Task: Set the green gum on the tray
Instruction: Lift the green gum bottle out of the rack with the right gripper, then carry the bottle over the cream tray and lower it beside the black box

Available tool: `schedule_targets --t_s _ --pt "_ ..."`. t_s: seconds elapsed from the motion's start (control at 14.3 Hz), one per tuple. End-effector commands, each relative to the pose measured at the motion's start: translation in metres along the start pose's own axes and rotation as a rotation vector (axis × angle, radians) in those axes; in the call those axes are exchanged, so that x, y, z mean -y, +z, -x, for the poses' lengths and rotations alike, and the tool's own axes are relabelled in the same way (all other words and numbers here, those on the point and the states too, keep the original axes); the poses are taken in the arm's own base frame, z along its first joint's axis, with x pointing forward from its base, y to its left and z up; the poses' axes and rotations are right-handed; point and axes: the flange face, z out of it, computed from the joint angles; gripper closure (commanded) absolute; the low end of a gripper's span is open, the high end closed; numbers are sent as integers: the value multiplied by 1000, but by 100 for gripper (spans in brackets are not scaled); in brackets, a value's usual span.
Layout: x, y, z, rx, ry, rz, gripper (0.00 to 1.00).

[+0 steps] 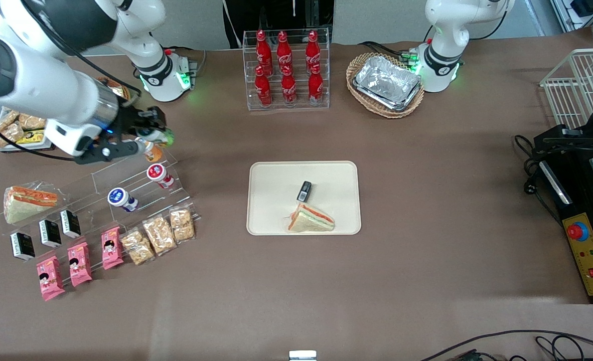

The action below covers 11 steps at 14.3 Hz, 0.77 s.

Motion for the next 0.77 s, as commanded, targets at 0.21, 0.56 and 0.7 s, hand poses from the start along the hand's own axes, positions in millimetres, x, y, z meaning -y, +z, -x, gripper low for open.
schedule_targets --t_s 0.21,0.56,0.7 --pt "95 104 -10 -36 48 1 83" --pt "160 208 -17 -127 102 4 83" --pt "169 238 -18 -151 123 2 83"
